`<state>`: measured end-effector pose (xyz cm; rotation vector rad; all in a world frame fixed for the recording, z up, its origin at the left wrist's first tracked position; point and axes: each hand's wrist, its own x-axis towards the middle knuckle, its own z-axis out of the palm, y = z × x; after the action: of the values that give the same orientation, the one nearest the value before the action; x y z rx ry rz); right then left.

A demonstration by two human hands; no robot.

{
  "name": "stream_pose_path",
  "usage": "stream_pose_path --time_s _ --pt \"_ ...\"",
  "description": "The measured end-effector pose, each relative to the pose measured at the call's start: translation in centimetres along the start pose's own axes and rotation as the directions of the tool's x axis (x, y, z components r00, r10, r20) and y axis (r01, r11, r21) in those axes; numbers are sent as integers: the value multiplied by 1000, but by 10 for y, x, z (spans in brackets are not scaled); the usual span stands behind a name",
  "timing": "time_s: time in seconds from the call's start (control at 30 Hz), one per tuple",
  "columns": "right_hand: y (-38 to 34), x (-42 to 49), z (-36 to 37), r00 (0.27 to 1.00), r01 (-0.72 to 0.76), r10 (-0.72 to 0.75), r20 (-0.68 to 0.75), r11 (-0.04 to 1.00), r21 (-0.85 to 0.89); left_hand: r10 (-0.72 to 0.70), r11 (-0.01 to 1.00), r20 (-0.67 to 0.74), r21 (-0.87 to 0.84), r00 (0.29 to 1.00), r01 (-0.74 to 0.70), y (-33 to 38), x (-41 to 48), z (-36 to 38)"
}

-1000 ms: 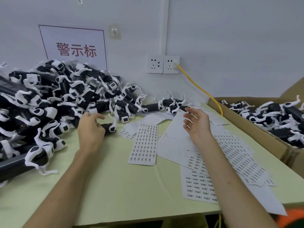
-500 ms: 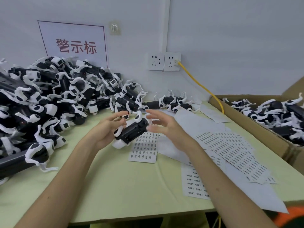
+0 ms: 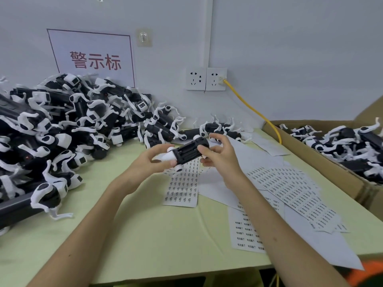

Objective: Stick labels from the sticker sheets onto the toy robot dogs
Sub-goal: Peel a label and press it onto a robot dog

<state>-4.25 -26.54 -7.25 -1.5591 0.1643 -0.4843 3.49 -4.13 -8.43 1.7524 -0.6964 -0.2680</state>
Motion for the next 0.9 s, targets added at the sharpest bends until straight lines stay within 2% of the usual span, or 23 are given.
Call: stream_pose_path --time_s 0.13,0.2,0.33,0.5,0.57,0.7,0.83,0.9 --pt "1 0 -2 977 -211 214 -23 974 86 49 998 -30 -45 998 -50 -1 4 15" --pt "1 1 -2 968 -251 250 18 965 75 85 993 -63 -81 994 -90 -2 4 12" --pt "-2 3 -3 979 -171 172 114 985 -16 76 981 -192 -162 978 -108 -4 6 6" --pt "-2 2 0 988 -67 82 131 991 -119 -29 956 -320 -285 947 -66 -3 9 6" --pt "-1 1 1 978 -52 67 196 995 -83 -61 951 -317 -307 946 -42 -2 10 6" --pt "-6 -5 4 915 -138 138 379 990 -25 -96 935 -256 -355 962 -2 1 8 11" --pt "-8 -6 7 905 -232 199 376 972 45 -115 928 -135 -367 984 58 1 6 10" --pt "-8 -5 7 903 -300 237 359 945 131 -151 887 -60 -449 987 108 0 9 9"
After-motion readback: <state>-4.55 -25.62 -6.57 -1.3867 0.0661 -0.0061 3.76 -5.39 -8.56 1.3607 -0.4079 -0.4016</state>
